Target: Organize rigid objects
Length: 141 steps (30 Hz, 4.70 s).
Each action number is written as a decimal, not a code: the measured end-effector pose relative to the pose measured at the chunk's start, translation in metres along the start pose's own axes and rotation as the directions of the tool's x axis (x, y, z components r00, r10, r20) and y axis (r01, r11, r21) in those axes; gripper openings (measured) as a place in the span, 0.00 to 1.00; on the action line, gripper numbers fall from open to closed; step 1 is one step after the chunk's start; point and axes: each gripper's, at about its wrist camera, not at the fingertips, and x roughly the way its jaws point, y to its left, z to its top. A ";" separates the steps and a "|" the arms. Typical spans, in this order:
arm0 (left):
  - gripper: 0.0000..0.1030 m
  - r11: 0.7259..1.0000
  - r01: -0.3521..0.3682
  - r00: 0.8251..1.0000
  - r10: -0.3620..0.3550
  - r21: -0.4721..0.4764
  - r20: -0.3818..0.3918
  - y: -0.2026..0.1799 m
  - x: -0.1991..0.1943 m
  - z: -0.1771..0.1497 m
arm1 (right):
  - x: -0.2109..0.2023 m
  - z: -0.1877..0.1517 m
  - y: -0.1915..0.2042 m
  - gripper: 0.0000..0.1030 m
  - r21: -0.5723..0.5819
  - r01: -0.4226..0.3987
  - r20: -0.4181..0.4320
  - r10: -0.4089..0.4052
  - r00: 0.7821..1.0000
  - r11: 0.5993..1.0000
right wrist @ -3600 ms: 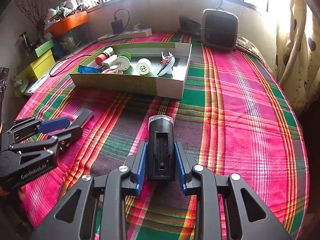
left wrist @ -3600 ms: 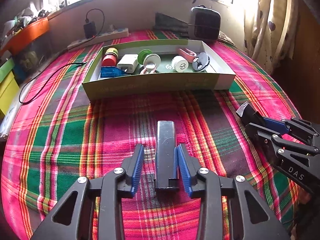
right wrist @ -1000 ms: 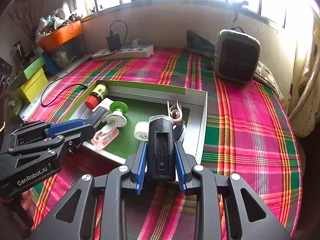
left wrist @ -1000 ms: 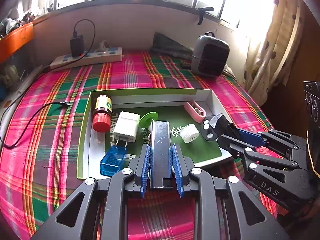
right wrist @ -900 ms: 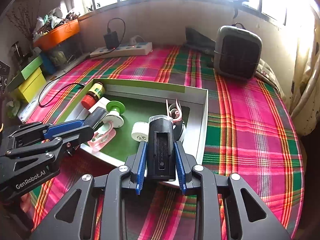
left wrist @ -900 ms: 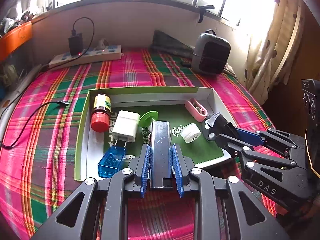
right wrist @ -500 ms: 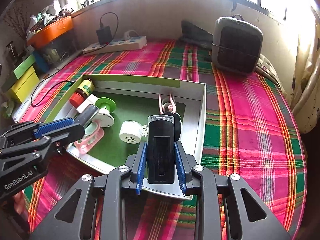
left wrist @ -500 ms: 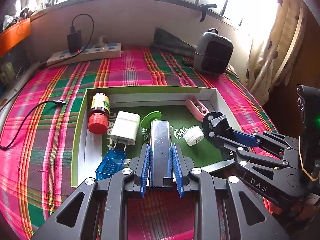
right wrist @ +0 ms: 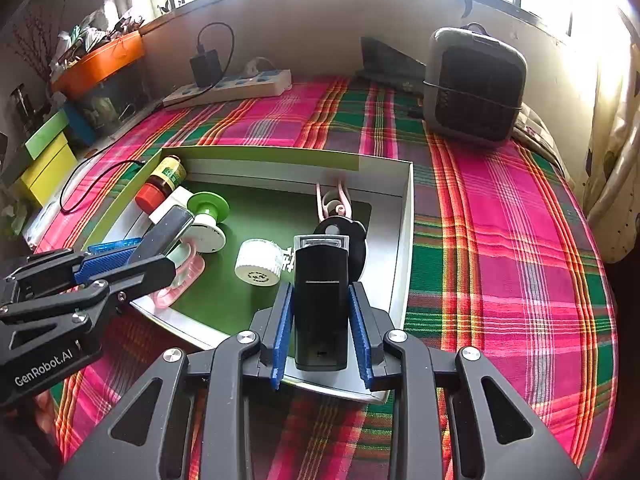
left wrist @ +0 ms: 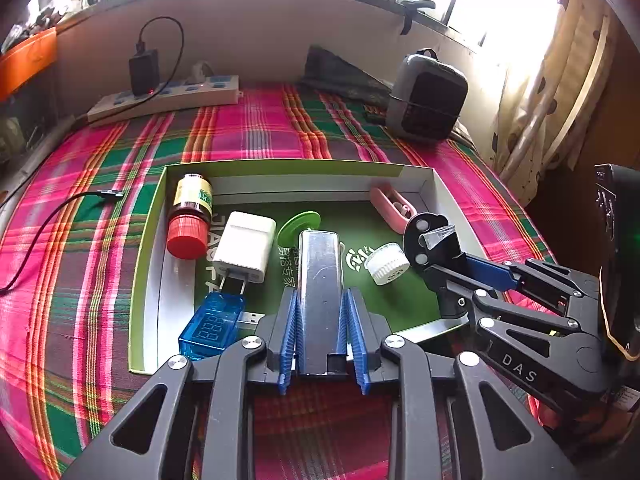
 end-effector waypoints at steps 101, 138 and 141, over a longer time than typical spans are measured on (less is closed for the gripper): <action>0.51 0.968 -0.250 0.968 0.250 0.006 0.020 -0.026 -0.045 -0.110 | -0.055 -0.106 0.015 0.75 0.068 0.134 -0.014 -0.134 0.991 0.989; 0.51 0.968 -0.251 0.968 0.250 0.006 0.021 -0.027 -0.045 -0.110 | -0.055 -0.106 0.015 0.75 0.068 0.134 -0.014 -0.134 0.991 0.989; 0.51 0.968 -0.251 0.968 0.250 0.006 0.021 -0.026 -0.045 -0.110 | -0.055 -0.106 0.016 0.75 0.068 0.134 -0.014 -0.134 0.991 0.989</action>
